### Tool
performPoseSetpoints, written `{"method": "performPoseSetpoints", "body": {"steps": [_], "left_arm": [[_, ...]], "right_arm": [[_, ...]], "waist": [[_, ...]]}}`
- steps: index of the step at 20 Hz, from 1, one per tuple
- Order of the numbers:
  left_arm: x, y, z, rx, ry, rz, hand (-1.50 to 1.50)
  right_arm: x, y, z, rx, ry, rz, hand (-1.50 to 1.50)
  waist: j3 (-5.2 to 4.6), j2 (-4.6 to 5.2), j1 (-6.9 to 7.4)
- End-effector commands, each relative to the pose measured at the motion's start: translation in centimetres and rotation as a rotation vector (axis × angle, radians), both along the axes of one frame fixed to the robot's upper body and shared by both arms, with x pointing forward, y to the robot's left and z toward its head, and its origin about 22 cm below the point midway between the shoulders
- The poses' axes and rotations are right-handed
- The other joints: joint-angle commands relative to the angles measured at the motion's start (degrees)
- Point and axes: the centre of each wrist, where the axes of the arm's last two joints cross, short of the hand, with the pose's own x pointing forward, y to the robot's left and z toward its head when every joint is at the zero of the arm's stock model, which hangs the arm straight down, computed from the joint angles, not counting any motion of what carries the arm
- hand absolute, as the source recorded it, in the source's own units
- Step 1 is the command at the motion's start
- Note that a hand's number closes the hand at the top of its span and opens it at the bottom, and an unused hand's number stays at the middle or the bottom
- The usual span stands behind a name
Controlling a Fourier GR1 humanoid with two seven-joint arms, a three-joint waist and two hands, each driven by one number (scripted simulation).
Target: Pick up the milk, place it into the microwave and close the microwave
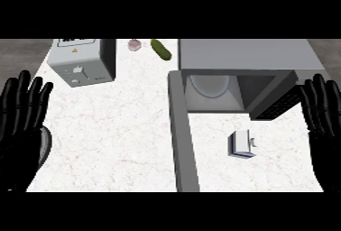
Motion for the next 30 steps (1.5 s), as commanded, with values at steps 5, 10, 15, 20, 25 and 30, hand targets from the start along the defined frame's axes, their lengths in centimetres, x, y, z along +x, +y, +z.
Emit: {"method": "performPoseSetpoints", "body": {"steps": [5, 10, 15, 20, 25, 30], "left_arm": [[-0.9, 2.3, -0.6, -0.01, -0.02, 0.057, -1.5], [-1.0, 3.4, -2.0, -0.122, 0.125, 0.12, -1.5], [-4.7, 3.7, -1.7, -0.131, 0.131, 0.11, -1.5], [-5.1, 5.5, 0.4, -0.129, 0.126, 0.115, -1.5], [-9.4, 5.7, -0.8, -0.112, 0.136, 0.084, -1.5], [-9.1, 6.5, 1.2, -0.122, 0.119, 0.103, -1.5]], "right_arm": [[0.3, 4.5, 1.3, 0.055, -0.079, 0.157, -1.5], [-2.6, 5.1, 0.9, 0.03, 0.026, 0.221, -1.5], [-5.3, 5.4, -0.3, 0.0, 0.058, 0.193, -1.5], [-6.3, 3.5, 0.6, -0.026, 0.077, 0.127, -1.5], [-2.8, 4.7, -1.2, -0.022, 0.122, 0.087, -1.5], [-3.1, 2.6, -3.7, -0.035, 0.154, 0.068, -1.5]], "waist": [[0.88, 1.24, 0.71], [0.89, 1.18, 0.23], [0.91, 1.12, 0.15], [0.92, 1.17, 0.01], [0.9, 1.2, 0.76], [0.93, 1.22, 0.39]]}}
